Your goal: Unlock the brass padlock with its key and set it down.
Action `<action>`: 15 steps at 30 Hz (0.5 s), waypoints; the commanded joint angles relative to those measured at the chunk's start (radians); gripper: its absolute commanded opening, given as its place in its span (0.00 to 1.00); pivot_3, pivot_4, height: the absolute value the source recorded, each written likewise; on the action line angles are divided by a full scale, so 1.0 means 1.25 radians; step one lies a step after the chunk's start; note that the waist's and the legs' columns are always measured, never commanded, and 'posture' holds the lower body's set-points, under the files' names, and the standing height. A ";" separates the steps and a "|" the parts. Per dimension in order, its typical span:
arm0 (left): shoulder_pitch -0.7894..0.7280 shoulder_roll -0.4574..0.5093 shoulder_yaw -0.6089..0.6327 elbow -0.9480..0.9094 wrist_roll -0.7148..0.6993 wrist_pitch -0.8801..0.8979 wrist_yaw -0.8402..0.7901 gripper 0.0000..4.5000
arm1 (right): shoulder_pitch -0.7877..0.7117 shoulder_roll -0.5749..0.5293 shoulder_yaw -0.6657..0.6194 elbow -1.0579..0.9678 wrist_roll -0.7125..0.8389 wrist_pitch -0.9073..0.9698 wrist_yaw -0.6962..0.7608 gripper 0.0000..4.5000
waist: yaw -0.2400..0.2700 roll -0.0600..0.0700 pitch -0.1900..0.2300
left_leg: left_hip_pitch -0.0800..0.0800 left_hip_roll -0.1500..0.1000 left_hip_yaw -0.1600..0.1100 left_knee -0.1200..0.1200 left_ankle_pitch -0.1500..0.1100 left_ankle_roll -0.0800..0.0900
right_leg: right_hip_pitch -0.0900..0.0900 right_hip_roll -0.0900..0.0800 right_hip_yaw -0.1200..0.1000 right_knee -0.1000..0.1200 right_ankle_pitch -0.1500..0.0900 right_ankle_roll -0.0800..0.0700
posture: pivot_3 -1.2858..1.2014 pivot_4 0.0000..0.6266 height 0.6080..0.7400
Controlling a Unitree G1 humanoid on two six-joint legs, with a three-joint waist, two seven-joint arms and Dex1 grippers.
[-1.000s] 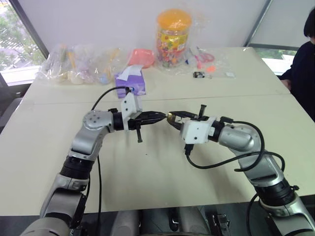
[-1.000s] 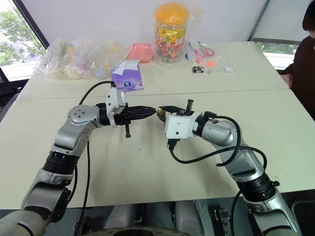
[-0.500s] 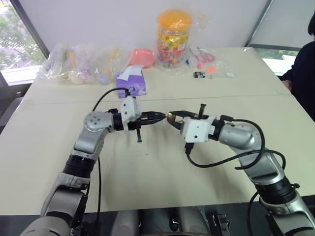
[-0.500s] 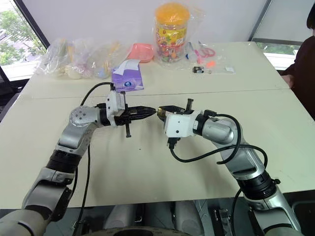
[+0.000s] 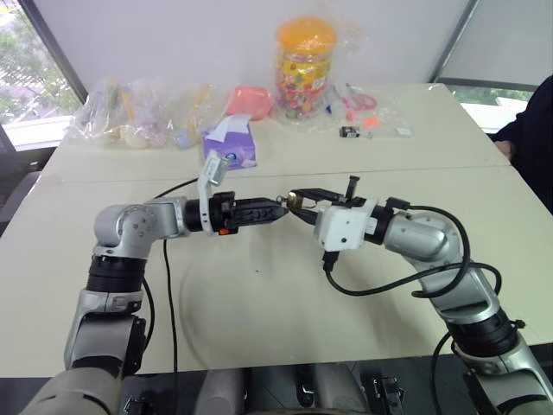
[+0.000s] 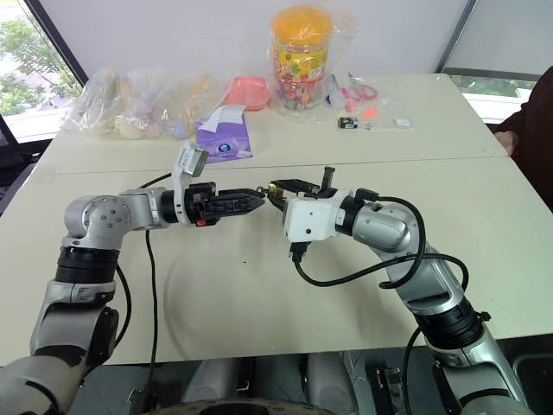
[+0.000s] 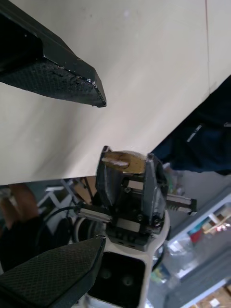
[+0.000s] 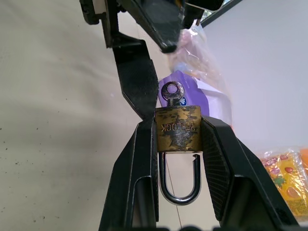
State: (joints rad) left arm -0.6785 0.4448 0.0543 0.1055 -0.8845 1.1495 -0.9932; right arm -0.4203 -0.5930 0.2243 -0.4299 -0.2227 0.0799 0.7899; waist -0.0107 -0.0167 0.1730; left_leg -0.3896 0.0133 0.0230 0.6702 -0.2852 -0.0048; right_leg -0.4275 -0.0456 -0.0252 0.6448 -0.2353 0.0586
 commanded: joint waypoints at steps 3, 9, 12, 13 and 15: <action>-0.003 -0.014 -0.015 -0.030 0.029 -0.061 0.005 0.98 | -0.019 0.002 -0.007 -0.029 0.006 -0.011 -0.007 0.16 | 0.000 0.000 0.000 | 0.000 0.000 0.000 0.000 0.000 0.000 | 0.000 0.000 0.000 0.000 0.000 0.000 | 0.52 0.24 0.98; -0.007 -0.044 -0.040 -0.018 0.069 -0.120 0.011 0.79 | -0.021 0.003 -0.003 -0.037 0.004 -0.005 -0.007 0.16 | 0.000 0.000 0.000 | 0.000 0.000 0.000 0.000 0.000 0.000 | 0.000 0.000 0.000 0.000 0.000 0.000 | 0.52 0.24 0.98; -0.013 -0.058 -0.042 -0.005 0.086 -0.145 0.016 0.50 | -0.020 0.004 -0.002 -0.043 0.004 0.000 -0.007 0.16 | 0.000 0.000 0.000 | 0.000 0.000 0.000 0.000 0.000 0.000 | 0.000 0.000 0.000 0.000 0.000 0.000 | 0.52 0.24 0.98; -0.015 -0.062 -0.041 0.000 0.087 -0.149 0.018 0.39 | -0.020 0.004 -0.002 -0.044 0.004 0.002 -0.007 0.16 | 0.000 0.000 0.000 | 0.000 0.000 0.000 0.000 0.000 0.000 | 0.000 0.000 0.000 0.000 0.000 0.000 | 0.52 0.24 0.98; -0.021 -0.068 -0.038 0.008 0.087 -0.153 0.022 0.19 | -0.019 0.005 -0.001 -0.048 0.003 0.006 -0.007 0.16 | 0.000 0.000 0.000 | 0.000 0.000 0.000 0.000 0.000 0.000 | 0.000 0.000 0.000 0.000 0.000 0.000 | 0.52 0.24 0.98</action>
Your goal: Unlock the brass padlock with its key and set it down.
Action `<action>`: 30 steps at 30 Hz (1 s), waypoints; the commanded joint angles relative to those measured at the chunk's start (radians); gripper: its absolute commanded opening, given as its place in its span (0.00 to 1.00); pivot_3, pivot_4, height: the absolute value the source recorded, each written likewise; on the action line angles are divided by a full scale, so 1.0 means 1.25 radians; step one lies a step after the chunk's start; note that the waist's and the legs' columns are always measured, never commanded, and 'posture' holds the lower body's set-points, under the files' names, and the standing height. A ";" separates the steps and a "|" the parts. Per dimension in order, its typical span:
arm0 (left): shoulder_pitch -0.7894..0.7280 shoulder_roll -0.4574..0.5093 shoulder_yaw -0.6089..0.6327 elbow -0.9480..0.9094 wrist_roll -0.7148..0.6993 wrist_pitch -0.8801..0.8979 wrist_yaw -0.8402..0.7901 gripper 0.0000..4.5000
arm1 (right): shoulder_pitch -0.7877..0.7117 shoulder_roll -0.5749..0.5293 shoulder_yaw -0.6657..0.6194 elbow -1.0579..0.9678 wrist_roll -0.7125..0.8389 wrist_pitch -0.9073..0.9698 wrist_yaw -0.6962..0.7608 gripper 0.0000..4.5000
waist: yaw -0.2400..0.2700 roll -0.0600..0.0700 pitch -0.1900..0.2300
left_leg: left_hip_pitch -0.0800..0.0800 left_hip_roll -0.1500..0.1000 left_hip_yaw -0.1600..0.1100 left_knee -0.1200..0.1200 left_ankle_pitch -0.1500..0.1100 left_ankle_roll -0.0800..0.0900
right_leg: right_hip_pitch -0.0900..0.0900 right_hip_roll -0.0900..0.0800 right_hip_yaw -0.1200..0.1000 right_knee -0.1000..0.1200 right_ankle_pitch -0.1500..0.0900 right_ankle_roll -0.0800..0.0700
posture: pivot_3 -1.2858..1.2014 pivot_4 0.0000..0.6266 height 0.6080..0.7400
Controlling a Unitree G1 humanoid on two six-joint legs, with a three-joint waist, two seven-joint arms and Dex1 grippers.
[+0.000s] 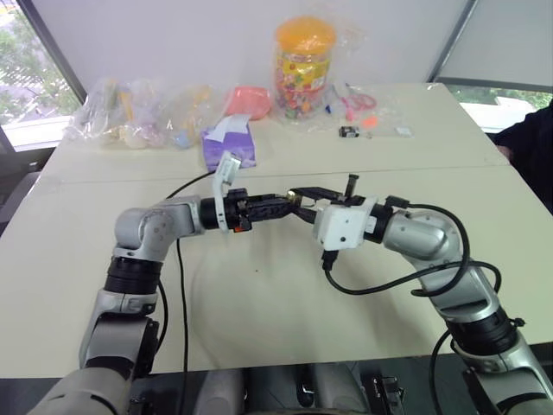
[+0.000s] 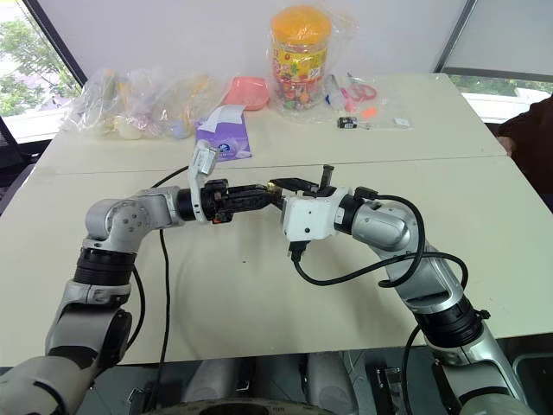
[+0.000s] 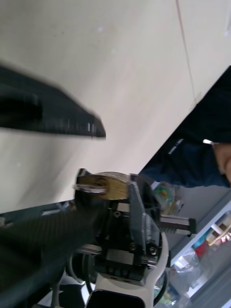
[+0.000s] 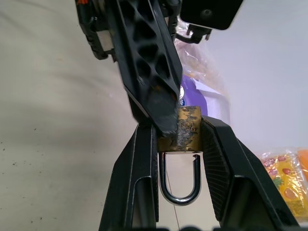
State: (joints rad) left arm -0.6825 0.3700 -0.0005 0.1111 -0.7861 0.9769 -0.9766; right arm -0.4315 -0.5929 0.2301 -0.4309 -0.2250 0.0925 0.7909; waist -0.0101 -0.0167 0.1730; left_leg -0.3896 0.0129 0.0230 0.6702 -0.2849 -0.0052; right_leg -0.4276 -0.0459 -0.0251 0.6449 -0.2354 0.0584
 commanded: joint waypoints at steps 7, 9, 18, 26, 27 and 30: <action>-0.026 -0.010 0.009 0.013 0.013 -0.013 0.009 0.00 | -0.005 -0.001 -0.001 -0.055 0.002 0.001 -0.005 0.16 | 0.000 0.000 0.000 | 0.000 0.000 0.000 0.000 0.000 0.000 | 0.000 0.000 0.000 0.000 0.000 0.000 | 0.52 0.24 0.98; -0.023 -0.006 0.003 0.009 0.017 -0.011 0.005 0.00 | -0.004 -0.003 0.001 -0.057 0.004 0.004 0.000 0.16 | 0.000 0.000 0.000 | 0.000 0.000 0.000 0.000 0.000 0.000 | 0.000 0.000 0.000 0.000 0.000 0.000 | 0.52 0.24 0.98; -0.009 0.016 -0.009 -0.008 0.018 -0.008 -0.024 0.00 | 0.027 -0.039 -0.032 -0.073 0.056 0.086 0.054 0.99 | 0.001 0.000 0.000 | 0.000 0.000 0.000 0.000 0.000 0.000 | 0.000 0.000 0.000 0.000 0.000 0.000 | 0.52 0.24 0.98; 0.002 0.043 -0.012 -0.018 0.021 -0.016 -0.051 0.00 | 0.053 0.030 -0.247 -0.145 0.371 0.518 0.034 0.79 | 0.000 0.000 0.000 | 0.000 0.000 0.000 0.000 0.000 0.000 | 0.000 0.000 0.000 0.000 0.000 0.000 | 0.52 0.24 0.98; 0.004 0.045 -0.013 -0.021 0.023 -0.018 -0.054 0.00 | 0.046 0.054 -0.283 -0.157 0.438 0.600 0.024 0.70 | 0.000 0.000 0.000 | 0.000 0.000 0.000 0.000 0.000 0.000 | 0.000 0.000 0.000 0.000 0.000 0.000 | 0.52 0.24 0.98; 0.008 0.049 -0.015 -0.026 0.023 -0.020 -0.061 0.00 | 0.034 0.103 -0.350 -0.180 0.571 0.750 -0.007 0.35 | 0.000 0.000 0.000 | 0.000 0.001 -0.001 0.000 0.000 0.000 | 0.000 0.000 0.000 0.000 0.000 0.000 | 0.52 0.24 0.98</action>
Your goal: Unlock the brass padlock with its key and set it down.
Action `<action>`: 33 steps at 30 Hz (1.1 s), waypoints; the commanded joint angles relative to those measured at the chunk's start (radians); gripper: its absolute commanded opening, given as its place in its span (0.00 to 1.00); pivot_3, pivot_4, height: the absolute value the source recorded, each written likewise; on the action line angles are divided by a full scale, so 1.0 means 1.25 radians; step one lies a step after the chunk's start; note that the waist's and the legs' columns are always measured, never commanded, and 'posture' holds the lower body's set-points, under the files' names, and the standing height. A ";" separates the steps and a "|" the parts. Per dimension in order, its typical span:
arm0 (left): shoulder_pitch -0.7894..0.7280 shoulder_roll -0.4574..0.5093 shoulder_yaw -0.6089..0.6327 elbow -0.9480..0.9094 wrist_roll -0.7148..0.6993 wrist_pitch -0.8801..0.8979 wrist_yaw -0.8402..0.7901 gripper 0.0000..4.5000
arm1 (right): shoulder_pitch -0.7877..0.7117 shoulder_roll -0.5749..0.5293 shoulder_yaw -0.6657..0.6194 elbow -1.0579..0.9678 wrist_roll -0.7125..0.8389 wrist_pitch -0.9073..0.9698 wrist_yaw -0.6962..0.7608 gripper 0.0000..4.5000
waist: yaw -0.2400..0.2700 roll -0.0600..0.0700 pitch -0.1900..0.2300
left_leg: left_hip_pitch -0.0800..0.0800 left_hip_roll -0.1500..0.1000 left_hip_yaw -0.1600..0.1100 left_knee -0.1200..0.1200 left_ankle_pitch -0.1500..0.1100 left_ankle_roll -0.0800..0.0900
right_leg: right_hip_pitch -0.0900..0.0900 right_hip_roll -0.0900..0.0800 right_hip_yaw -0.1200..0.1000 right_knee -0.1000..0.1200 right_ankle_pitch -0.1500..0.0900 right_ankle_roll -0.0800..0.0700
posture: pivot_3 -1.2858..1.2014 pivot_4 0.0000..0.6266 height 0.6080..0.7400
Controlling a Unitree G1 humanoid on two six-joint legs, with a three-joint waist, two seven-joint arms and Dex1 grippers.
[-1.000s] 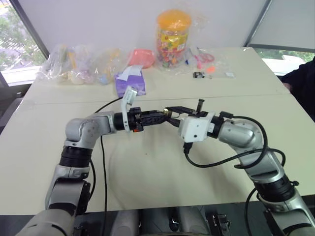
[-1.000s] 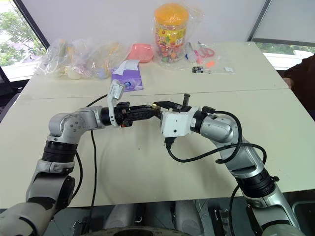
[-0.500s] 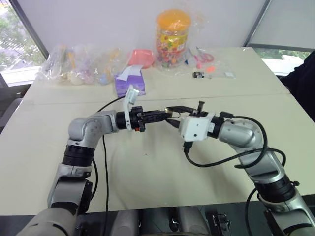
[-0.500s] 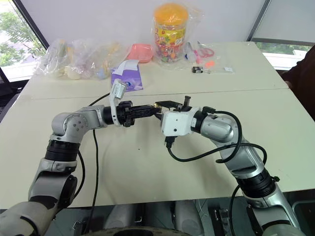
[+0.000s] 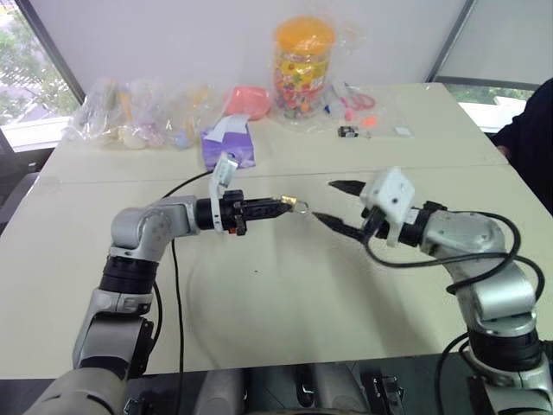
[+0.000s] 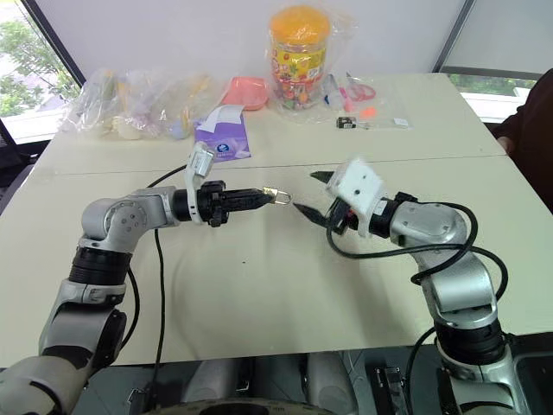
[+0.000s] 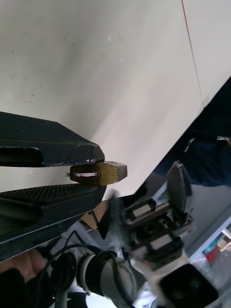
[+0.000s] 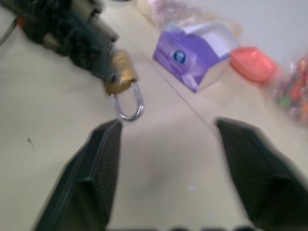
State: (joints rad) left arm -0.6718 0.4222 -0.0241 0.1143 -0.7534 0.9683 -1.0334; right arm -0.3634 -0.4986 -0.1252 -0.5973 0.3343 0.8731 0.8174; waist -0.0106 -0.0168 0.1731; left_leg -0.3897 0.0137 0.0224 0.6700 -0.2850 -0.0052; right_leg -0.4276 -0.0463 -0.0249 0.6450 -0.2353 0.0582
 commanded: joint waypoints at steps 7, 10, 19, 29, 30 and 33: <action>-0.001 0.010 0.000 -0.049 -0.011 -0.005 -0.026 0.00 | -0.064 0.072 -0.078 -0.068 0.255 0.259 -0.131 0.01 | 0.000 0.000 0.000 | 0.000 0.000 0.000 0.000 0.000 0.000 | 0.000 0.000 0.001 0.000 0.000 0.000 | 0.52 0.24 0.98; -0.001 0.010 0.000 -0.057 -0.010 -0.005 -0.027 0.00 | -0.071 0.081 -0.059 -0.057 0.269 0.269 -0.170 0.01 | 0.000 0.000 0.000 | 0.000 0.000 0.000 0.000 0.000 0.000 | 0.000 0.000 0.001 0.000 0.000 0.000 | 0.52 0.24 0.98; -0.006 0.016 0.017 -0.084 -0.045 0.036 -0.037 0.00 | -0.050 0.051 0.009 -0.004 0.254 0.219 -0.210 0.01 | -0.001 0.000 0.000 | -0.001 0.000 0.000 0.000 0.000 0.000 | -0.001 0.000 0.001 0.000 0.000 0.000 | 0.52 0.24 0.98; -0.016 0.024 0.029 -0.081 -0.064 0.051 -0.022 0.00 | 0.009 -0.004 0.060 0.026 0.240 0.159 -0.200 0.01 | -0.001 0.000 0.000 | -0.001 0.000 0.000 -0.001 0.000 0.000 | -0.001 0.000 0.000 -0.001 0.000 0.000 | 0.52 0.24 0.98; -0.014 0.021 0.026 -0.078 -0.055 0.044 -0.015 0.00 | 0.022 -0.012 0.059 0.017 0.242 0.158 -0.198 0.01 | -0.001 0.000 0.000 | -0.001 0.000 0.000 -0.001 0.000 0.000 | -0.001 0.000 0.000 -0.001 0.000 0.000 | 0.52 0.24 0.98; -0.002 0.011 0.008 -0.068 -0.028 0.025 0.006 0.00 | 0.072 -0.043 0.046 -0.011 0.244 0.153 -0.195 0.01 | 0.001 0.000 0.000 | -0.001 0.000 0.000 -0.001 0.000 0.000 | -0.001 0.000 0.000 -0.002 0.000 0.000 | 0.52 0.24 0.98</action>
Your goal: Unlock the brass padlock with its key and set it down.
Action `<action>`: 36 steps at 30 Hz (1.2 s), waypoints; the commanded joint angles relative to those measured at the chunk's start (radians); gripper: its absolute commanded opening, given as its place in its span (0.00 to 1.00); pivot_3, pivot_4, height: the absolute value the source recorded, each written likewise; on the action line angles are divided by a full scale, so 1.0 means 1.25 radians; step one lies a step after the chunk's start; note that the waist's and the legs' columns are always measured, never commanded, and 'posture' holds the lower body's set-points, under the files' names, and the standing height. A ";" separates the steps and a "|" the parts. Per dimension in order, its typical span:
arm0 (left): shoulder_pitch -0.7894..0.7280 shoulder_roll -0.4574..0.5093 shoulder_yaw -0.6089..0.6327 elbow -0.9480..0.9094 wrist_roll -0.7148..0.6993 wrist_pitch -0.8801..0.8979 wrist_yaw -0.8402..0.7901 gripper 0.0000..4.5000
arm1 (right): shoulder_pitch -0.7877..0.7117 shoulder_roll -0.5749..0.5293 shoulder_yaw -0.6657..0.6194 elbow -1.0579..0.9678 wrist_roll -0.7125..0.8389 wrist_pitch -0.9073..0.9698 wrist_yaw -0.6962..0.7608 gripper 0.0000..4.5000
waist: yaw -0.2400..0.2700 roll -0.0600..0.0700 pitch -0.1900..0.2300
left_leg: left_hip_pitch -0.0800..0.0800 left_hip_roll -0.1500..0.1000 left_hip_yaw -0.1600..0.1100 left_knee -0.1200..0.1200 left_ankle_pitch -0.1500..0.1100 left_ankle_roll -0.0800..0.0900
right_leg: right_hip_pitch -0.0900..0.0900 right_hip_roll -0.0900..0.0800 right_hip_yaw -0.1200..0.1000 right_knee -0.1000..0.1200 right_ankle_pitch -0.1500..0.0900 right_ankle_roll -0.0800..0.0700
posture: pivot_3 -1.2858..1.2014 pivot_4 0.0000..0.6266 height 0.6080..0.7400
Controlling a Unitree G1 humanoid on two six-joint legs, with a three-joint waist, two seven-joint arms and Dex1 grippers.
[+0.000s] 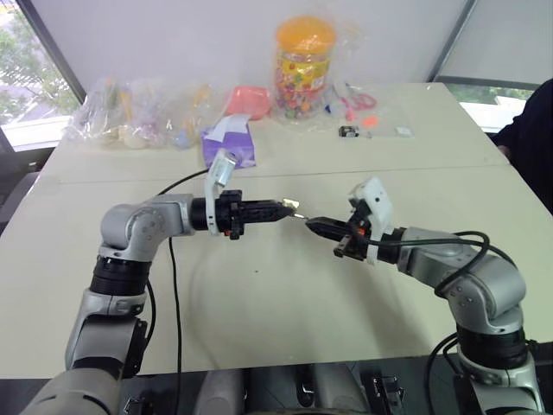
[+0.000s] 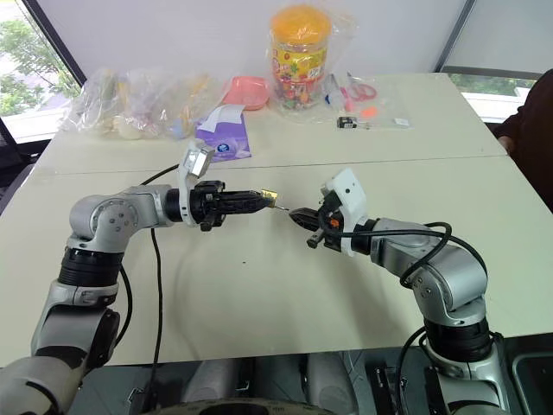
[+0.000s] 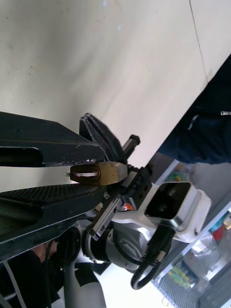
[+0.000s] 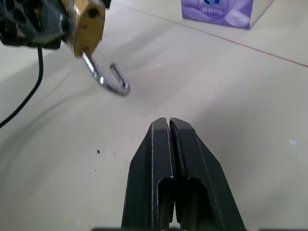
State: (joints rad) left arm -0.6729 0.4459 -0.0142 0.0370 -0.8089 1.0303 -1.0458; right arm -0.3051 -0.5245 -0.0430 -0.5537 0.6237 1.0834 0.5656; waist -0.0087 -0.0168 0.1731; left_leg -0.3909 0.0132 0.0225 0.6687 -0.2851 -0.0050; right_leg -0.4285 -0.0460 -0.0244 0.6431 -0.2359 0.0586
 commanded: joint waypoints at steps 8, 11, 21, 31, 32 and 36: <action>0.037 -0.136 -0.005 0.106 0.081 -0.029 0.183 0.00 | 0.134 -0.071 -0.143 -0.162 0.067 0.009 -0.033 0.01 | 0.001 0.000 0.000 | -0.001 0.000 0.000 0.000 0.000 0.000 | 0.001 0.000 0.000 -0.003 0.000 0.001 | 0.52 0.24 0.98; 0.040 -0.180 0.006 0.129 0.066 0.012 0.216 0.00 | 0.146 -0.069 -0.158 -0.189 0.085 0.020 -0.062 0.01 | -0.002 0.000 0.000 | -0.001 0.000 0.000 0.000 0.000 0.000 | 0.001 0.000 0.000 -0.003 0.000 0.001 | 0.52 0.24 0.98; 0.016 -0.247 0.046 0.265 0.109 0.040 0.321 0.00 | 0.161 -0.069 -0.151 -0.227 0.112 0.022 -0.129 0.01 | 0.000 0.000 0.000 | 0.000 0.000 0.000 -0.001 0.000 0.000 | 0.001 0.001 0.000 -0.003 0.000 0.001 | 0.52 0.24 0.98; 0.078 -0.173 -0.096 0.191 0.218 -0.107 0.197 0.39 | 0.158 -0.076 -0.130 -0.226 0.118 0.010 -0.147 0.00 | -0.001 0.000 0.000 | 0.000 0.000 0.000 -0.001 0.000 0.000 | 0.001 0.001 0.000 -0.003 0.000 0.001 | 0.52 0.24 0.98; 0.082 -0.161 -0.110 0.184 0.229 -0.123 0.181 0.50 | 0.157 -0.077 -0.128 -0.225 0.118 0.008 -0.148 0.00 | 0.000 0.000 0.000 | 0.000 0.000 0.000 -0.001 0.000 0.000 | 0.001 0.001 0.000 -0.003 -0.001 0.000 | 0.52 0.24 0.98; 0.088 -0.131 -0.123 0.160 0.237 -0.148 0.151 0.84 | 0.157 -0.082 -0.123 -0.221 0.116 0.002 -0.147 0.00 | -0.001 0.000 0.000 | 0.000 0.001 0.000 -0.001 0.000 0.000 | 0.001 0.000 0.001 -0.004 -0.002 -0.002 | 0.52 0.24 0.98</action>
State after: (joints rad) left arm -0.5783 0.2551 -0.1653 0.2397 -0.5550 0.8600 -0.8601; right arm -0.1004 -0.6147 -0.1910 -0.8042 0.7608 1.1052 0.3811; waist -0.0100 -0.0170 0.1729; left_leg -0.3910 0.0139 0.0227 0.6675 -0.2851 -0.0049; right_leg -0.4276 -0.0453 -0.0233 0.6383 -0.2379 0.0565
